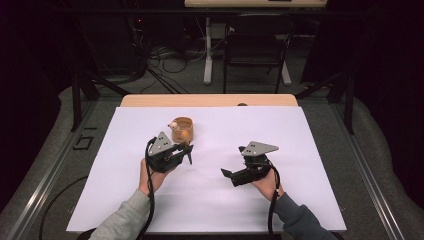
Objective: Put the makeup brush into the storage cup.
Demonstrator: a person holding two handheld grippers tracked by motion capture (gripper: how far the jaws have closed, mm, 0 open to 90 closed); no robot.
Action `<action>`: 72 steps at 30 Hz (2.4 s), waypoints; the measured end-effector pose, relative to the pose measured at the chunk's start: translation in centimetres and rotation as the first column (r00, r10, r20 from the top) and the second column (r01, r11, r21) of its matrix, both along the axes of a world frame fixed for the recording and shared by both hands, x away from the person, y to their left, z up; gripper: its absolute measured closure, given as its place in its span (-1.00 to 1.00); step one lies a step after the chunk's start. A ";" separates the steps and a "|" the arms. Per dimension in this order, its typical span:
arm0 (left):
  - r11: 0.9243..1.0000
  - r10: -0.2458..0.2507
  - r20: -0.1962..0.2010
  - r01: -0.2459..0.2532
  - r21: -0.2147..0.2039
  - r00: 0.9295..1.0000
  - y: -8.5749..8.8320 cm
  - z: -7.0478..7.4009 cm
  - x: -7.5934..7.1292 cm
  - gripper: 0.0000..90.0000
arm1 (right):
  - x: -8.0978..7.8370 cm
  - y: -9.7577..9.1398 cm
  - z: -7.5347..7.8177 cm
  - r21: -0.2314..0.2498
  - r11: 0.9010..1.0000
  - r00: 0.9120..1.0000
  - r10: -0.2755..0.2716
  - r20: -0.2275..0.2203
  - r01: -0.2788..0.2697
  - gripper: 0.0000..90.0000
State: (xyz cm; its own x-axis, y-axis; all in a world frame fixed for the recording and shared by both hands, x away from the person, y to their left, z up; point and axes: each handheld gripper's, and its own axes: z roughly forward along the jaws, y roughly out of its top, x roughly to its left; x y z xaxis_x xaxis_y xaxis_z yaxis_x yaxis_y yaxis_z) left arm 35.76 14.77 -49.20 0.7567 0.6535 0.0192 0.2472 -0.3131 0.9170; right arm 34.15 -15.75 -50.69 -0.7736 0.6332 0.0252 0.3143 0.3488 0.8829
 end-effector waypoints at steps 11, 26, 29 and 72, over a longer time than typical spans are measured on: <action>1.000 0.023 0.006 -0.023 0.007 1.000 0.6 0.0 0.3 0.74 | -0.6 -1.3 -0.1 0.003 1.000 1.000 -0.015 0.007 0.015 -1.00; 0.998 0.056 0.017 -0.056 0.014 0.998 1.4 0.2 0.7 0.74 | -1.4 -2.8 -0.3 0.009 0.999 0.999 -0.044 0.026 0.043 -1.00; 0.998 0.060 0.020 -0.060 0.017 0.998 1.6 0.3 0.9 0.73 | -1.6 -2.9 -0.4 0.005 0.999 0.999 -0.041 0.030 0.041 -1.00; 1.000 0.023 0.024 -0.023 0.009 0.999 1.4 3.1 2.4 0.74 | -2.1 -3.3 -0.5 -0.010 0.998 0.997 -0.054 0.052 0.055 -1.00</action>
